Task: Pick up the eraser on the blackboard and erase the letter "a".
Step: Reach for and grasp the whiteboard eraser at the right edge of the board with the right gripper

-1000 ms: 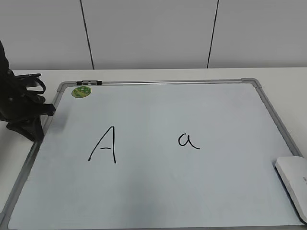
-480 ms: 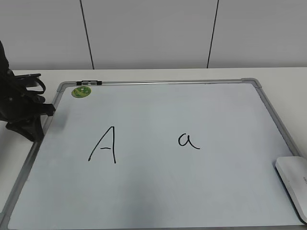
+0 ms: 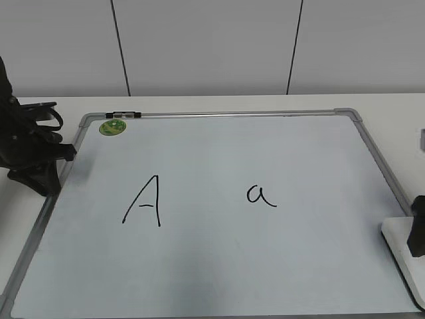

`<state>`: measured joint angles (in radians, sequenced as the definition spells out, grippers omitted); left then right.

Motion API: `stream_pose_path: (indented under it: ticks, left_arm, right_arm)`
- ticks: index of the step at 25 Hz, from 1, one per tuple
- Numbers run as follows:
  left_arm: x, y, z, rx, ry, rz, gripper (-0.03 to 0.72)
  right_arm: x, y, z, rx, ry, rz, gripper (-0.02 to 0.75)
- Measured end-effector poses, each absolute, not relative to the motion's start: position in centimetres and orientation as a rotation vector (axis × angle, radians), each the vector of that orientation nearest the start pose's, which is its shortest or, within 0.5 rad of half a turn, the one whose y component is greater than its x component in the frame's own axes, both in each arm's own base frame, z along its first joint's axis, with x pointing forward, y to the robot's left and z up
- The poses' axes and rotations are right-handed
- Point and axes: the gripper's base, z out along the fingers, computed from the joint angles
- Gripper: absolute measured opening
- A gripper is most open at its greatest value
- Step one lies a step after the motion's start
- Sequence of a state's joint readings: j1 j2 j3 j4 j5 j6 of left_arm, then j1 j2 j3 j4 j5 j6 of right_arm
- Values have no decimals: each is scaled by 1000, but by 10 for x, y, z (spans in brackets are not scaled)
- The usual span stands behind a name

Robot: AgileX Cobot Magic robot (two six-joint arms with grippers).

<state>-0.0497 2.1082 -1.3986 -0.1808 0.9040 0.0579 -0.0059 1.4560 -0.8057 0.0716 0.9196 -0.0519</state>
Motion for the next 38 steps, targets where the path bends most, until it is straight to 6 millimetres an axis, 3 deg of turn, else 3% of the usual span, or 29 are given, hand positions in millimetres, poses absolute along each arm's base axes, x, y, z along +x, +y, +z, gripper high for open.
stream_pose_path:
  ticks: [18,23,24,27,38]
  left_arm:
    - [398,-33,128,-1,3087,-225,120]
    - [398,-33,128,-3,3087,-228,123]
    - [398,-33,128,-3,3087,-228,124]
    - [398,-33,128,-3,3087,-228,125]
    - [398,-33,128,-8,3089,-235,127]
  right_arm:
    - [266,4,146,19,3118,94,664]
    - [267,4,142,25,3125,97,647]
    - [268,4,140,25,3129,97,584]
    - [268,4,140,22,3129,95,534]
    - [269,4,140,27,3125,102,514]
